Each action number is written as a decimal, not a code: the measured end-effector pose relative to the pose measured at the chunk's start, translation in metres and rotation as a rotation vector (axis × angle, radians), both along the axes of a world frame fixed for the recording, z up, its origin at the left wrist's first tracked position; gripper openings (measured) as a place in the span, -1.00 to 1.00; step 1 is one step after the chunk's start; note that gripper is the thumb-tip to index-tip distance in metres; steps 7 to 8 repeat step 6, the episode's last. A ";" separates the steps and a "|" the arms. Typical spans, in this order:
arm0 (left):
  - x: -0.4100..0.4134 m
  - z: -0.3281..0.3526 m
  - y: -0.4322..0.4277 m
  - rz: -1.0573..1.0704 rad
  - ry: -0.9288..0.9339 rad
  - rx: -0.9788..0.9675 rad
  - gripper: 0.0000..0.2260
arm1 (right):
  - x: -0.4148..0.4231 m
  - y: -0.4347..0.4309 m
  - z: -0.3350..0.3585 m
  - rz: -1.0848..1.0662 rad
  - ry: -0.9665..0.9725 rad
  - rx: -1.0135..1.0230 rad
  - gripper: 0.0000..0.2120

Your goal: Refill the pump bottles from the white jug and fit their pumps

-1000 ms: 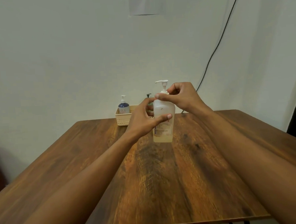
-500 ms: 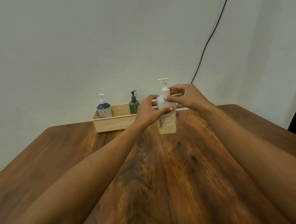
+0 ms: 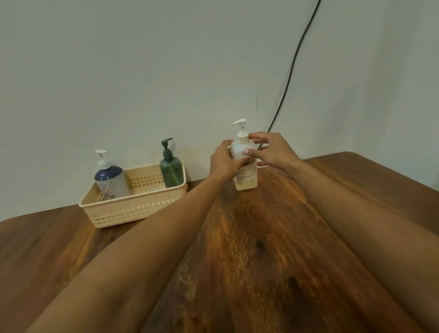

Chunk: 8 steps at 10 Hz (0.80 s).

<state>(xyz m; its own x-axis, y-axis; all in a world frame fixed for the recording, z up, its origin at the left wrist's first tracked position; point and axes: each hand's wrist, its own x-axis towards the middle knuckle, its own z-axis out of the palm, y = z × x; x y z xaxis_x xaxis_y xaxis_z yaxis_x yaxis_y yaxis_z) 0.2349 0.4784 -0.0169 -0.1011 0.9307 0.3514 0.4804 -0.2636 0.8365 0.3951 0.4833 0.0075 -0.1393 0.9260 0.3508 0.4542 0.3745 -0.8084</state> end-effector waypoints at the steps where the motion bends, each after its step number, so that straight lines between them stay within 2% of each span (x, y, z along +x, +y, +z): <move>1: 0.002 -0.004 0.020 0.000 -0.001 -0.007 -0.29 | -0.002 0.021 -0.003 -0.019 -0.028 0.005 -0.44; 4: 0.013 -0.016 0.052 0.050 -0.013 0.012 -0.47 | -0.004 0.047 -0.012 -0.082 -0.013 -0.018 -0.46; 5: 0.011 -0.015 0.042 0.046 0.009 0.013 -0.49 | -0.002 0.042 -0.012 -0.094 -0.047 -0.037 -0.40; 6: 0.005 -0.016 0.031 0.076 0.060 0.048 -0.32 | -0.002 0.035 -0.009 -0.163 -0.060 -0.022 -0.34; 8: 0.005 -0.016 0.031 0.076 0.060 0.048 -0.32 | -0.002 0.035 -0.009 -0.163 -0.060 -0.022 -0.34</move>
